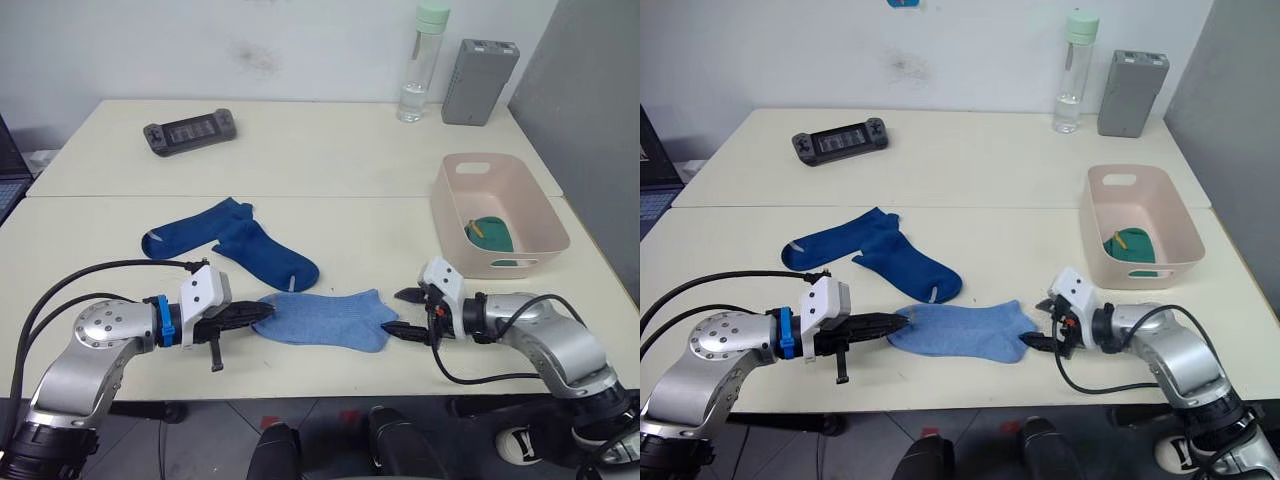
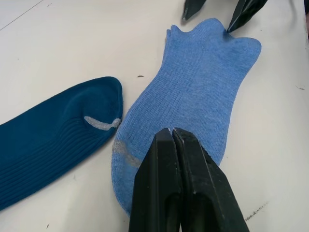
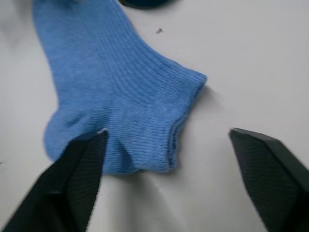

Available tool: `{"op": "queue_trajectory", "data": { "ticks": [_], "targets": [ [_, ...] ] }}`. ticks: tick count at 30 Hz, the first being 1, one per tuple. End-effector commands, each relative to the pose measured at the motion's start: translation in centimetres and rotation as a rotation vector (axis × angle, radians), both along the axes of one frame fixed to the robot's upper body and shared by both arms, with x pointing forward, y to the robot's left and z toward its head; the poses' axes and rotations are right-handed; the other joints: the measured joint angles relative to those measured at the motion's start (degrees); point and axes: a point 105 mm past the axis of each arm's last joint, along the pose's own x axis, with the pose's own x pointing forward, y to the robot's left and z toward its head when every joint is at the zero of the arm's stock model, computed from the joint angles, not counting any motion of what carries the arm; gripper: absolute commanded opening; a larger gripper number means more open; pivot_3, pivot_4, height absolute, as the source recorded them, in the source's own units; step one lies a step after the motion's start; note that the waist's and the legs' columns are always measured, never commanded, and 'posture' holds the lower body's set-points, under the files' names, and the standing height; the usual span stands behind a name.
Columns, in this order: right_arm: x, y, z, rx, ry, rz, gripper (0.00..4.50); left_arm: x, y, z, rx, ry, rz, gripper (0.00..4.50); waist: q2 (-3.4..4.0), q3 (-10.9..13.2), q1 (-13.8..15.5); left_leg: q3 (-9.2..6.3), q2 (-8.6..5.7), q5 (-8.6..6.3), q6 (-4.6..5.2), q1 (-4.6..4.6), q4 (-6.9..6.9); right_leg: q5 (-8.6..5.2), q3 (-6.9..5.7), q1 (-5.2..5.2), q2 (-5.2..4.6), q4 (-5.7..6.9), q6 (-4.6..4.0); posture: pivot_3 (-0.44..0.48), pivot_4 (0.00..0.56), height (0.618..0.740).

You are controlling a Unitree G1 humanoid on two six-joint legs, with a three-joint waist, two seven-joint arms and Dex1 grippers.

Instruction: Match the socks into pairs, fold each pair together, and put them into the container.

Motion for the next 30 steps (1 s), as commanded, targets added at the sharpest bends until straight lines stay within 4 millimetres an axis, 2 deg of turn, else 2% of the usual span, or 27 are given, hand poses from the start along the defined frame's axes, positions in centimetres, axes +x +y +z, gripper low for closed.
{"op": "queue_trajectory", "data": {
  "ticks": [1,4,10,13,14,17,23,28,30],
  "targets": [
    [-0.6,0.9,-0.7,-0.006,0.032,0.022,4.33,0.0,-0.3,1.0,0.004,-0.043,-0.007,0.0,-0.01,0.0,0.0,0.0,0.0,0.0,0.0,0.01,0.0,0.0,0.0,0.0,0.0,0.0,0.0,0.0,0.15,0.74],
    [-1.7,1.5,-0.8,0.01,0.068,0.081,3.47,0.2,-0.3,1.1,0.009,-0.05,-0.005,0.0,-0.01,0.0,0.0,-0.01,0.01,0.0,0.0,0.01,-0.01,0.0,-0.01,0.01,0.0,0.0,0.0,0.0,0.15,0.74],
    [-1.9,2.2,-0.4,0.032,0.06,0.121,1.27,0.6,-0.4,1.3,0.007,-0.065,-0.006,0.0,-0.01,0.0,0.0,-0.01,0.0,0.0,0.0,0.0,-0.01,-0.01,-0.02,0.0,0.0,-0.01,-0.01,0.0,0.15,0.74],
    [-1.8,1.9,-0.4,0.031,0.065,0.118,0.21,0.6,-0.6,1.3,0.005,-0.07,-0.007,0.0,-0.01,0.0,0.0,0.0,0.0,0.0,0.0,-0.01,-0.01,-0.01,0.0,-0.01,0.0,-0.01,-0.01,0.0,0.15,0.74],
    [-1.6,1.6,-0.3,0.03,0.064,0.11,0.04,0.6,-0.6,1.3,0.004,-0.071,-0.009,0.0,-0.01,0.0,0.0,0.01,0.0,0.0,0.0,-0.01,-0.01,-0.01,0.0,-0.01,0.0,-0.01,-0.01,0.0,0.15,0.74],
    [-0.9,0.5,0.5,0.035,0.062,0.094,0.04,0.4,-1.1,1.3,-0.005,-0.071,-0.027,0.0,-0.01,0.0,0.0,0.0,0.0,0.0,0.0,-0.03,-0.01,-0.01,-0.01,-0.01,0.0,-0.01,-0.01,0.0,0.15,0.74],
    [-0.3,-1.4,3.1,0.049,0.123,0.207,0.04,-0.3,-4.6,0.3,-0.044,-0.022,-0.15,0.0,-0.01,0.0,0.0,0.02,-0.02,0.0,0.0,-0.04,0.02,0.01,0.0,0.0,-0.01,-0.03,0.02,0.0,0.15,0.74],
    [1.3,-1.5,3.7,0.054,0.132,0.235,0.04,1.2,-7.7,-0.9,-0.044,0.01,-0.204,0.0,-0.01,0.0,0.1,-0.01,-0.04,0.0,0.01,-0.04,0.04,0.02,-0.03,0.02,0.01,-0.02,0.03,0.0,0.15,0.74],
    [1.6,-1.4,3.8,0.063,0.135,0.237,0.04,2.0,-8.4,-1.6,-0.02,0.01,-0.205,0.0,-0.02,0.0,0.1,-0.02,-0.05,0.0,0.01,-0.06,0.04,0.03,-0.03,0.02,0.01,-0.03,0.03,0.0,0.15,0.74]
  ]
}}
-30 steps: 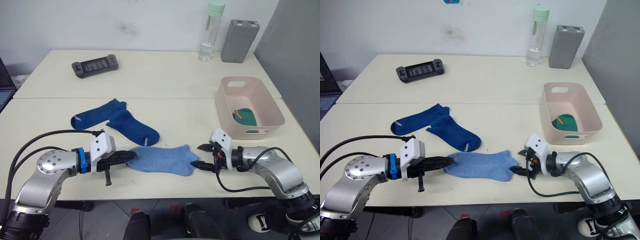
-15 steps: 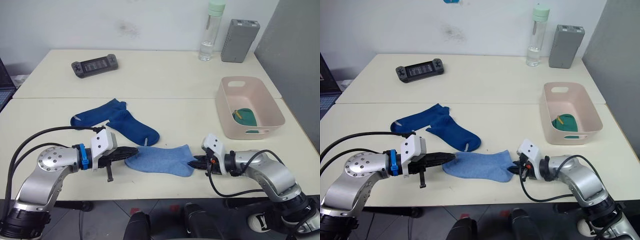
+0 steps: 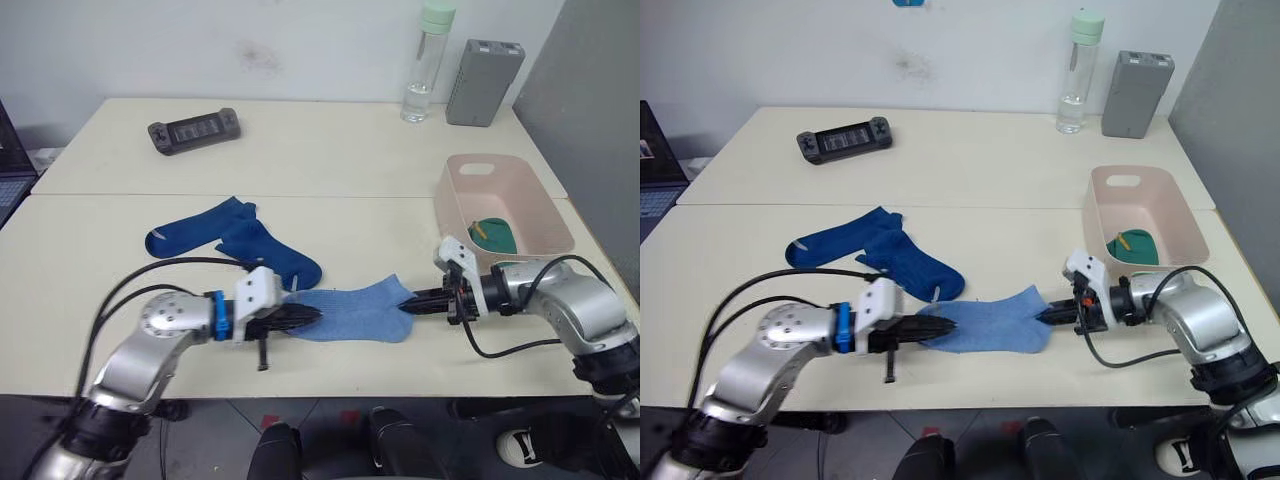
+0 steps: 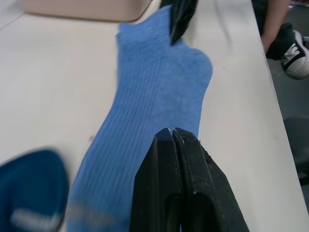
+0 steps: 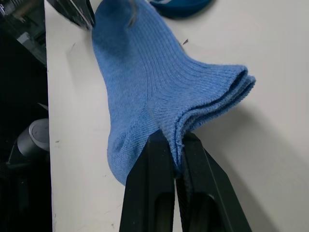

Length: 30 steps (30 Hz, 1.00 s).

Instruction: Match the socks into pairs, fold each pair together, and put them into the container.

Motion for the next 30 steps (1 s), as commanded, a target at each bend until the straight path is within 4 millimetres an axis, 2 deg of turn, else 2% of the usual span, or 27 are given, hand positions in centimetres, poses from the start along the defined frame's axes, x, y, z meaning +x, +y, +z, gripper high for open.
{"op": "queue_trajectory", "data": {
  "ticks": [1,5,8,12,15,19,23,27,30],
  "targets": [
    [0.1,0.5,0.8,0.034,-0.008,0.034,0.04,1.2,-0.9,-1.0,0.035,-0.017,0.012,0.0,0.0,0.0,0.0,-0.01,0.0,0.0,0.0,-0.02,0.0,0.0,0.0,-0.01,0.0,0.0,0.0,0.0,0.15,0.74],
    [-0.6,1.2,2.2,0.088,0.011,0.066,0.04,2.0,-1.8,-2.4,0.05,-0.014,0.037,0.0,0.0,0.0,-0.1,0.0,-0.01,0.0,0.01,-0.05,0.0,0.14,0.03,-0.04,0.0,-0.01,-0.26,0.0,0.15,0.74],
    [-1.4,2.0,3.1,0.12,0.021,0.1,0.04,1.6,-2.1,-3.5,0.076,0.031,0.023,0.0,0.0,0.0,-0.1,-0.05,-0.01,0.0,0.01,-0.06,-0.01,0.14,0.0,-0.04,0.0,0.0,-0.26,0.0,0.15,0.74],
    [-1.7,3.7,4.7,0.198,0.035,0.107,0.04,1.7,-1.8,-4.5,0.116,0.041,0.035,0.0,0.0,0.0,-0.1,-0.04,-0.01,0.0,0.01,-0.03,0.0,0.07,0.01,-0.01,0.0,0.02,-0.12,0.0,0.15,0.74],
    [-2.5,5.2,5.1,0.241,0.052,0.138,0.04,2.3,-1.6,-4.4,0.112,0.021,0.065,0.0,0.0,0.0,0.0,-0.07,-0.01,0.0,0.0,-0.03,0.01,0.01,-0.02,0.01,0.0,0.02,0.0,0.0,0.15,0.74],
    [-2.7,7.2,4.4,0.275,0.069,0.14,0.04,1.9,-1.6,-2.9,0.026,0.055,0.091,0.0,0.0,0.0,0.0,-0.06,0.0,0.0,0.0,-0.05,0.02,0.01,-0.01,0.0,0.0,0.02,0.0,0.0,0.15,0.74],
    [-2.2,9.0,3.5,0.3,0.074,0.121,0.04,1.1,1.5,-0.1,-0.043,0.109,0.205,0.0,0.0,0.0,-0.4,-0.07,0.04,0.0,0.0,-0.06,-0.02,0.01,-0.01,-0.08,0.03,0.05,0.0,0.0,0.15,0.74],
    [-1.9,10.1,2.8,0.3,0.072,0.115,0.04,-1.0,5.0,1.7,0.023,0.118,0.266,0.0,0.02,0.0,-0.4,-0.14,0.07,0.0,0.0,-0.04,-0.06,-0.01,-0.06,-0.08,0.05,0.06,-0.02,0.0,0.15,0.74],
    [-1.5,11.2,2.0,0.271,0.06,0.119,0.04,-1.3,7.0,2.8,0.051,0.081,0.325,0.0,0.02,0.0,-0.3,-0.08,0.05,0.0,0.0,-0.05,-0.05,-0.02,-0.05,-0.07,-0.01,0.02,-0.01,0.0,0.15,0.74]
  ]
}}
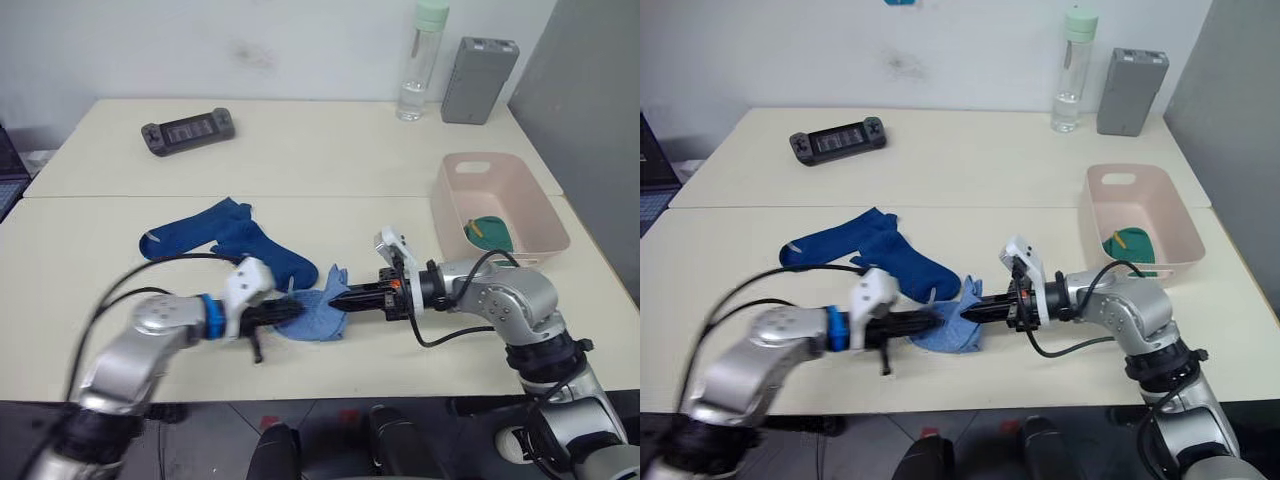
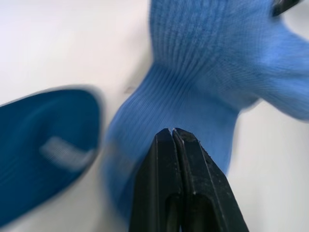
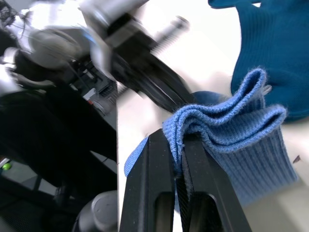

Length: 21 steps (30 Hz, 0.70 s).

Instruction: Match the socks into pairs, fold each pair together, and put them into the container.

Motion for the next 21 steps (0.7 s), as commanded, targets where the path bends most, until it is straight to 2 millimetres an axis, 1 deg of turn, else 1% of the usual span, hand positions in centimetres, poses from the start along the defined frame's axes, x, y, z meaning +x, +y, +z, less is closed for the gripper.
{"op": "queue_trajectory", "data": {
  "ticks": [1,4,5,6,11,13,16,17,18,20,21],
  "targets": [
    [0.3,1.4,-0.2,-0.025,-0.07,0.022,0.04,-0.5,1.0,2.2,0.004,-0.068,0.016,0.0,0.0,0.0,0.2,0.0,0.0,0.0,0.0,0.0,0.01,0.0,-0.01,0.0,0.0,-0.01,0.0,0.0,0.15,0.74],
    [0.8,1.7,-1.2,-0.073,-0.111,0.026,0.04,-0.2,1.8,2.9,0.007,-0.082,0.042,0.0,0.0,0.0,0.4,-0.01,-0.01,0.0,-0.01,-0.01,0.01,0.0,-0.05,0.01,-0.02,-0.04,0.0,0.0,0.15,0.74],
    [0.9,1.7,-1.3,-0.073,-0.115,0.034,0.58,-0.2,1.9,2.9,0.011,-0.083,0.045,0.0,0.0,0.0,0.3,0.0,-0.01,0.0,-0.01,-0.02,0.01,0.0,-0.05,0.01,-0.02,-0.04,0.0,0.0,0.15,0.74],
    [0.9,1.8,-1.2,-0.071,-0.117,0.041,0.79,-0.2,2.0,2.9,0.014,-0.082,0.045,0.0,0.0,0.0,0.3,0.03,-0.01,0.0,-0.01,-0.01,0.0,0.0,-0.02,-0.01,-0.02,-0.05,0.0,0.0,0.15,0.74],
    [1.0,1.3,0.9,-0.008,-0.111,0.036,2.6,-0.4,1.7,3.7,-0.007,-0.097,0.031,0.0,0.01,0.0,0.2,0.0,0.02,0.0,-0.01,-0.02,-0.03,-0.01,-0.05,-0.05,-0.01,-0.02,-0.04,0.0,0.15,0.74],
    [0.8,0.7,2.1,0.016,-0.105,0.033,3.32,0.0,1.1,4.3,-0.028,-0.122,0.012,0.0,0.0,0.0,0.2,0.0,0.02,0.0,-0.01,-0.02,-0.03,-0.02,-0.05,-0.05,-0.01,-0.02,-0.04,0.0,0.15,0.74],
    [0.5,0.0,3.2,0.035,-0.094,0.024,4.32,0.1,0.2,4.9,-0.058,-0.136,-0.024,0.0,0.0,0.0,0.3,-0.01,0.01,0.0,-0.01,-0.03,-0.02,-0.02,-0.06,-0.03,-0.01,-0.03,-0.04,0.0,0.15,0.74],
    [0.7,-0.6,3.3,0.027,-0.096,0.0,4.45,0.1,-0.2,4.8,-0.058,-0.13,-0.044,0.0,0.0,0.0,0.3,0.0,0.0,0.0,-0.01,-0.05,-0.02,-0.02,-0.05,-0.03,-0.01,-0.03,-0.04,0.0,0.15,0.74],
    [0.9,-1.0,3.4,0.015,-0.099,-0.028,4.45,0.1,-0.4,4.7,-0.053,-0.124,-0.058,0.0,0.0,0.0,0.3,0.0,0.0,0.0,-0.01,-0.05,-0.02,-0.01,-0.05,-0.03,-0.01,-0.04,-0.03,0.0,0.15,0.74],
    [1.9,-2.2,2.7,-0.028,-0.074,-0.114,4.45,0.1,-0.5,3.3,-0.007,-0.107,-0.081,0.0,0.0,0.0,0.2,0.03,-0.01,0.0,-0.01,-0.04,-0.02,-0.02,-0.02,-0.03,-0.01,-0.05,-0.03,0.0,0.15,0.74],
    [2.0,-2.6,2.1,-0.055,-0.057,-0.136,4.45,0.1,-0.5,2.4,0.008,-0.095,-0.085,0.0,0.01,0.0,0.2,0.02,-0.01,0.0,-0.01,-0.04,-0.02,-0.02,-0.02,-0.03,-0.01,-0.05,-0.03,0.0,0.15,0.74]
  ]
}}
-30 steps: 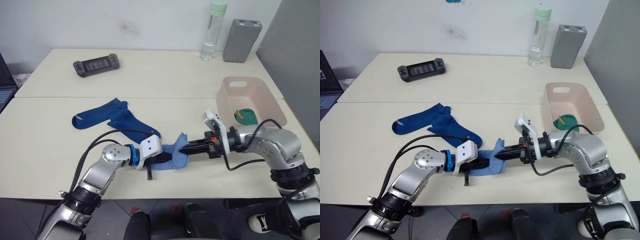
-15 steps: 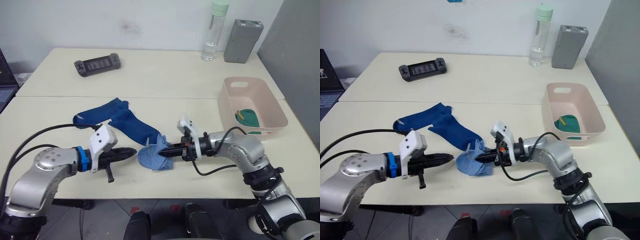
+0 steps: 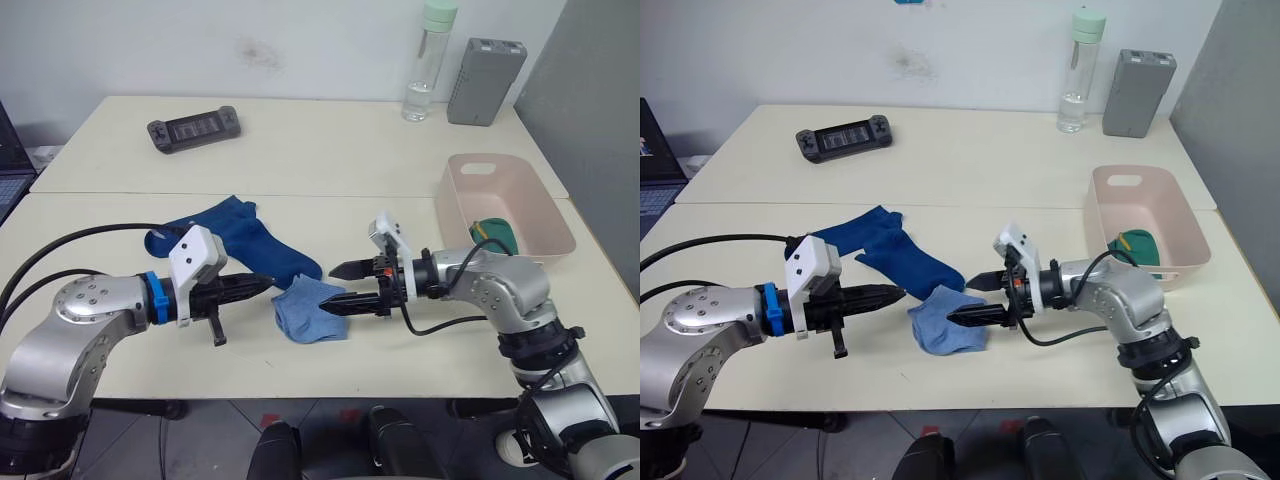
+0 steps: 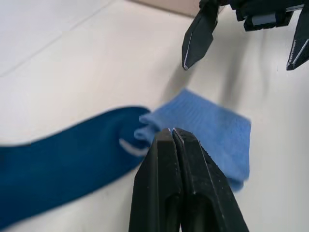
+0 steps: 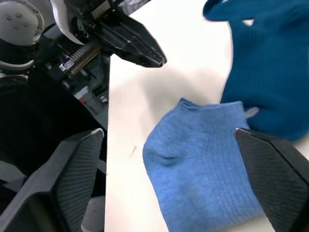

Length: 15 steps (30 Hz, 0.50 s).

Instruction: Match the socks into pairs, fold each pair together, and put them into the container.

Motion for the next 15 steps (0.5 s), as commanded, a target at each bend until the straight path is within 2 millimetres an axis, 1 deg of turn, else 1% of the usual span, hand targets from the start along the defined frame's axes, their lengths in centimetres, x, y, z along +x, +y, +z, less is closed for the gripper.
{"op": "queue_trajectory", "data": {
  "ticks": [1,3,6,9,12,15],
  "targets": [
    [0.7,-1.6,-0.5,-0.061,0.015,-0.091,4.45,-0.2,-0.5,-2.3,0.06,0.015,-0.042,0.0,0.0,0.0,0.0,0.01,-0.01,0.0,0.0,0.01,-0.01,0.0,0.02,-0.01,0.0,0.0,0.0,0.0,0.15,0.74],
    [0.5,-2.0,-1.4,-0.099,0.039,-0.102,4.45,0.1,-0.3,-3.4,0.082,0.019,-0.03,0.0,0.0,0.0,-0.1,0.01,0.01,0.0,0.0,0.01,-0.02,0.0,0.02,-0.02,0.0,0.0,-0.01,0.0,0.15,0.74],
    [0.0,-1.8,-2.5,-0.131,0.078,-0.104,4.45,1.5,0.1,-5.6,0.104,0.005,0.025,0.0,0.01,0.0,-0.2,0.01,0.01,0.0,0.0,0.01,-0.03,-0.01,0.03,-0.04,0.02,0.03,-0.03,0.0,0.15,0.74],
    [-0.4,-1.5,-3.2,-0.146,0.105,-0.09,4.45,1.8,0.3,-7.6,0.124,0.025,0.023,0.0,0.0,0.0,-0.2,0.02,0.0,0.0,0.0,0.01,0.0,-0.01,0.04,-0.04,0.02,0.04,-0.03,0.0,0.15,0.74],
    [-0.7,-1.4,-4.0,-0.164,0.131,-0.08,4.45,1.4,0.7,-8.5,0.14,0.051,0.019,0.0,0.0,0.0,-0.1,0.02,0.0,0.0,0.0,0.0,0.0,-0.01,0.04,-0.03,0.02,0.02,-0.02,0.0,0.15,0.74],
    [-0.7,-0.9,-4.6,-0.168,0.141,-0.073,4.45,1.0,1.0,-8.6,0.139,0.058,0.019,0.0,0.0,0.0,-0.2,0.03,0.0,0.0,0.01,0.02,-0.01,-0.01,0.05,-0.02,0.01,0.03,-0.02,0.0,0.15,0.74]
  ]
}}
